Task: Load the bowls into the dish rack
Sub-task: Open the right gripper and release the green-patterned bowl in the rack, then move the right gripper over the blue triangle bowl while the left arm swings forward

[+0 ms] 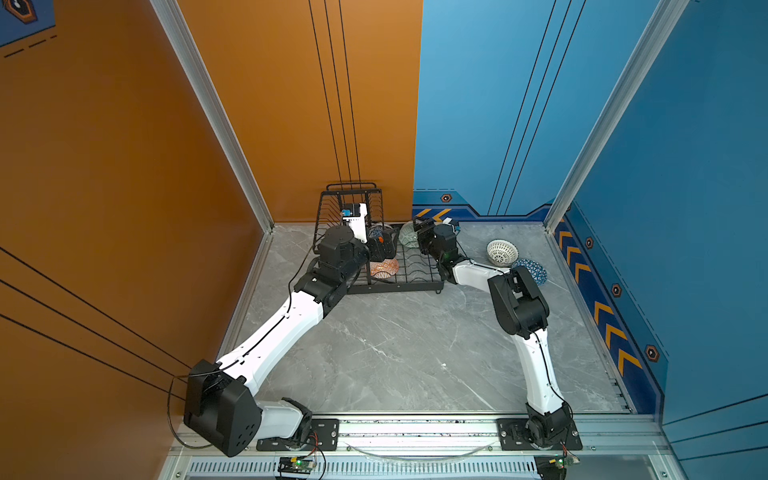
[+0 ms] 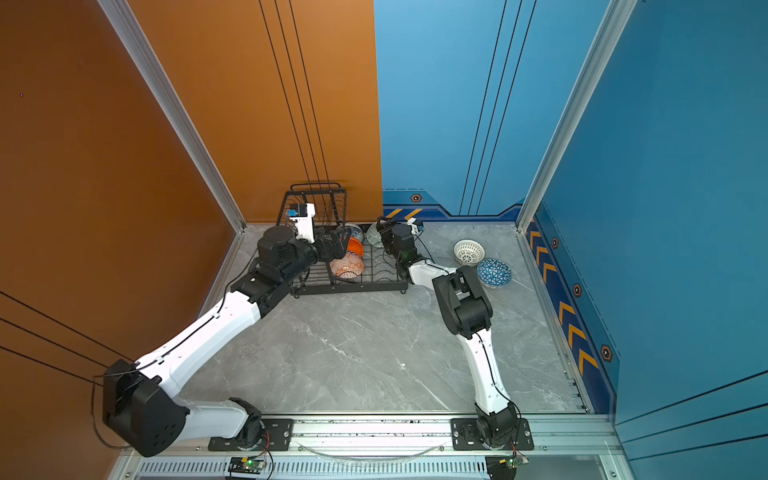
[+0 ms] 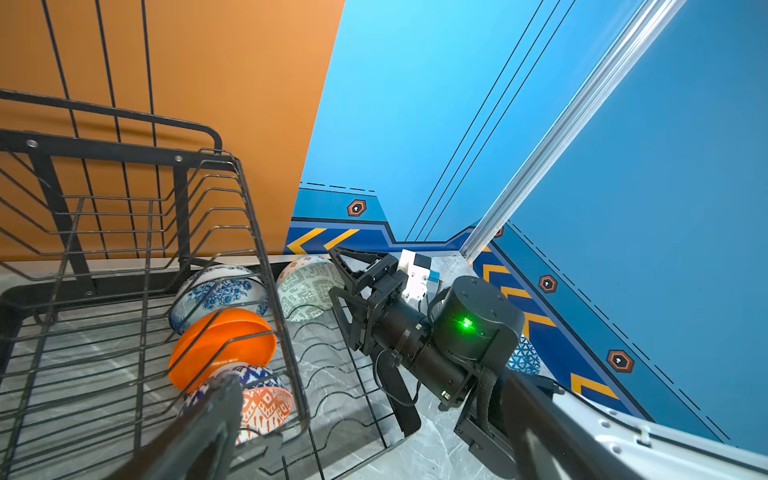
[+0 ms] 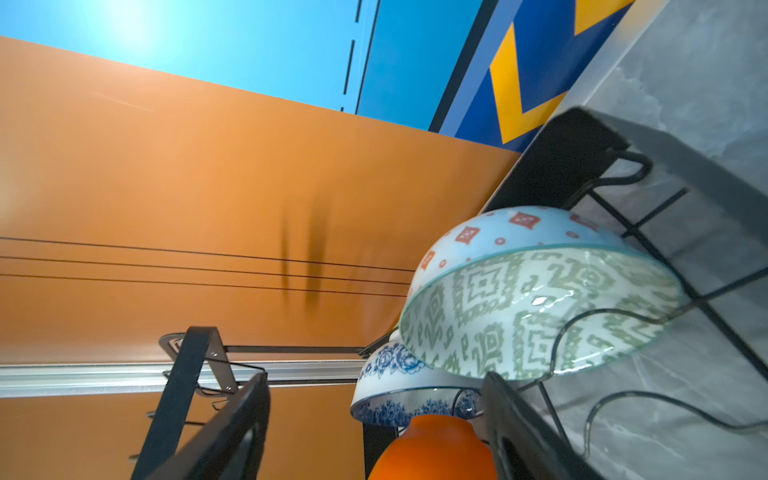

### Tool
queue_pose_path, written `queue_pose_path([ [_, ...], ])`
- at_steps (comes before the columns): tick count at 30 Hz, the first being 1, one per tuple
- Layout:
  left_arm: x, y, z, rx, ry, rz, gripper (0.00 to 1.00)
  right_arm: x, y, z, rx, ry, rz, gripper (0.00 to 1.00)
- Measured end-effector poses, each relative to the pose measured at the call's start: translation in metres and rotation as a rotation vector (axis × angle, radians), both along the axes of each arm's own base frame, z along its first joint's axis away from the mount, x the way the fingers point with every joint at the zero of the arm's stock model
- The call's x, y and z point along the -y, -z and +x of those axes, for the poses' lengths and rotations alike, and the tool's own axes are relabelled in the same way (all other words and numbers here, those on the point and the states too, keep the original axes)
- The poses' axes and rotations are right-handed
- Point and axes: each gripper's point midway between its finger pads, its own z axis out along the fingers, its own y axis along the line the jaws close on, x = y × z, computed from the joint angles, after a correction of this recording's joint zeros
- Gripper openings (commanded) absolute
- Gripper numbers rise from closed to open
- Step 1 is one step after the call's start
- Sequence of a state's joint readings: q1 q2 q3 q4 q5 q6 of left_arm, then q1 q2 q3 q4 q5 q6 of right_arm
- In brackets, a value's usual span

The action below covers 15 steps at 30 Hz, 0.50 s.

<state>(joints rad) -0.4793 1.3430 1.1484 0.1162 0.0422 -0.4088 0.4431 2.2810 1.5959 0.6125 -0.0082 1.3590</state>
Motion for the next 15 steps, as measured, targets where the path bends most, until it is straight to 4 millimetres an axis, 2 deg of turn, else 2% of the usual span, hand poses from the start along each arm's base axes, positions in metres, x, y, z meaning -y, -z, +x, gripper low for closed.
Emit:
queue_pose_path([
  [4, 0.011, 0.005, -0.007, -0.018, 0.026, 0.016, 0.98, 0.004, -0.017, -0.015, 0.015, -0.017, -0.014, 1.00],
  [11, 0.025, 0.007, -0.020, -0.044, 0.060, 0.024, 0.98, 0.024, -0.060, -0.048, 0.053, -0.045, -0.079, 1.00],
  [15, 0.043, 0.002, -0.033, -0.047, 0.104, 0.030, 0.98, 0.051, -0.083, -0.071, 0.060, -0.051, -0.152, 1.00],
])
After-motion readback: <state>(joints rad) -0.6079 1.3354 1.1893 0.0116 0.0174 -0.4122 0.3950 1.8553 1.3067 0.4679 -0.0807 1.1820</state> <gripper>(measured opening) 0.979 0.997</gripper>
